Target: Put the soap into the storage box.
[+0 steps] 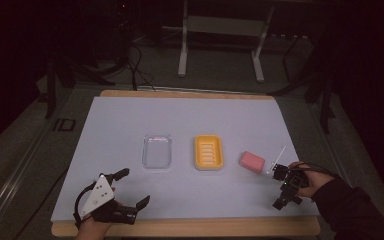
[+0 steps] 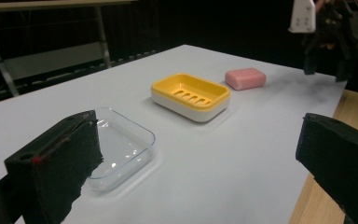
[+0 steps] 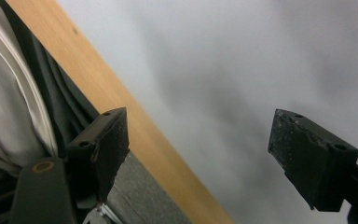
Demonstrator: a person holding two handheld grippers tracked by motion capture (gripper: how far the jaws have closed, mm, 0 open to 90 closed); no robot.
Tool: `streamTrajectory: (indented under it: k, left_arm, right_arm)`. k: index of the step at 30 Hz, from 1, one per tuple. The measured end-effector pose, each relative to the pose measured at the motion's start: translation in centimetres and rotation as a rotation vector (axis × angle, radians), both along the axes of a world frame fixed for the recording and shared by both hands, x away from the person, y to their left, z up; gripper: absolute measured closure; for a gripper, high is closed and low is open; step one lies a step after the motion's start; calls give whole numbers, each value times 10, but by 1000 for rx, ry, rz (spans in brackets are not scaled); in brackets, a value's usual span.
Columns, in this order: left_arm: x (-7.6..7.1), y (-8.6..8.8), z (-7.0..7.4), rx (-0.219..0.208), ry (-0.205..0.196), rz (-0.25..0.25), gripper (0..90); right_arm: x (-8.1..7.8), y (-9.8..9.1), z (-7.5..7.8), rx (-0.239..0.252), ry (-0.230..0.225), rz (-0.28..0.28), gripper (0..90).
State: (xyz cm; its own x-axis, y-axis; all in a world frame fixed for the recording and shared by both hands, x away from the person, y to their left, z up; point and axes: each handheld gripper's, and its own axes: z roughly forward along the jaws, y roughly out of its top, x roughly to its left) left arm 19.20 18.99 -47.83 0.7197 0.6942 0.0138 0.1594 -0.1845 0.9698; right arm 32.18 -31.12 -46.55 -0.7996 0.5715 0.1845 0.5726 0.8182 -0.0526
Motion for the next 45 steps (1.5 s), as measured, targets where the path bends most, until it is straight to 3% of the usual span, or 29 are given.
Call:
streamTrajectory:
  k: [2,8,11,13,17,22,27,34,41,45]
  left_arm:
    - [0,-1,0,7,-2,-5,3]
    - [1,0,0,5,2,-9,3]
    - [1,0,0,-2,4,-13,3]
    - [1,0,0,-3,5,-13,3]
    - [2,0,0,-4,8,-18,3]
    - [2,0,0,-6,12,-20,3]
    - [3,0,-1,-7,13,-23,3]
    - [3,0,-1,-8,11,-21,3]
    - [3,-1,-1,-1,14,-26,3]
    - [3,0,-1,0,12,-24,3]
  right_arm:
    - [6,1,2,15,4,-6,199]
    - [17,8,10,69,-96,82,184]
    - [23,12,12,91,-109,119,129]
    - [26,14,14,91,-141,139,126]
    - [35,17,16,128,-152,130,126]
    - [45,20,16,113,-185,128,127]
    - [54,23,18,151,-218,150,126]
    - [67,33,15,143,-258,194,124]
    - [78,39,13,178,-298,230,148]
    - [87,41,10,197,-309,237,212]
